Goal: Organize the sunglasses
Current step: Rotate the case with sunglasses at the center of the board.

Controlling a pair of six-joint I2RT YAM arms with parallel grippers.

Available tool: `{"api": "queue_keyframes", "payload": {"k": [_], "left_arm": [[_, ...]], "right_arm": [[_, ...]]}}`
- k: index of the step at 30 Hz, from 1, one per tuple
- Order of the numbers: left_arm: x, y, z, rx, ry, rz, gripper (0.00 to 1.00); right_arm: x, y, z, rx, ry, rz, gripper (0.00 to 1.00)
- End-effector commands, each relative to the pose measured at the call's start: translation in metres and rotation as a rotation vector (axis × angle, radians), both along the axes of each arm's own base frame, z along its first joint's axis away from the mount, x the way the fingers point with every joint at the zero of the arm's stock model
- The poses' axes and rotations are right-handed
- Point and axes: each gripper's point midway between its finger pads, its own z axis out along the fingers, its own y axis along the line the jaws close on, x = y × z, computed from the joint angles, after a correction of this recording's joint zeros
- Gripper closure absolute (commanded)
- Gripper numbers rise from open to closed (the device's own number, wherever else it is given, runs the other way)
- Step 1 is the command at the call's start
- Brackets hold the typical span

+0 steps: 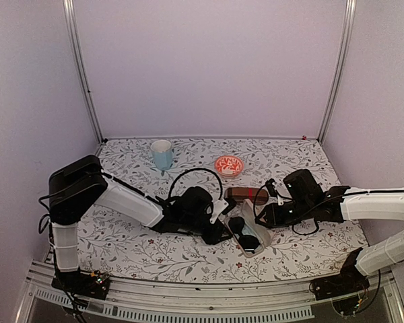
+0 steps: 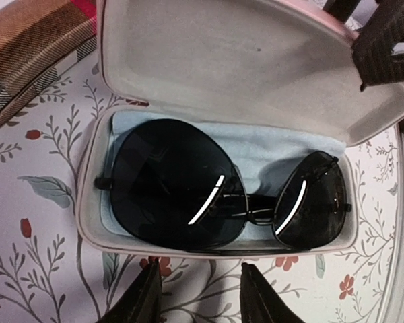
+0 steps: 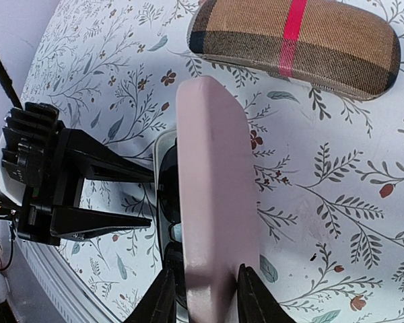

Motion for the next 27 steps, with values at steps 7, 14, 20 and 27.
{"api": "queue_keyframes", "payload": {"k": [7, 14, 20, 27], "left_arm": [[-0.021, 0.01, -0.046, 0.126, 0.043, -0.027, 0.63], [-0.021, 0.011, -0.052, 0.129, 0.041, -0.007, 0.66], [-0.021, 0.013, -0.053, 0.123, 0.041, 0.009, 0.69], [-0.024, 0.012, -0.051, 0.101, 0.05, 0.008, 0.7]], "right_arm": [[0.003, 0.006, 0.009, 0.041, 0.001, -0.003, 0.7], [-0.001, 0.011, 0.007, 0.058, 0.008, 0.006, 0.73], [-0.005, 0.02, 0.003, 0.06, 0.017, 0.02, 0.74], [-0.012, 0.029, -0.003, 0.06, 0.033, 0.034, 0.75]]}}
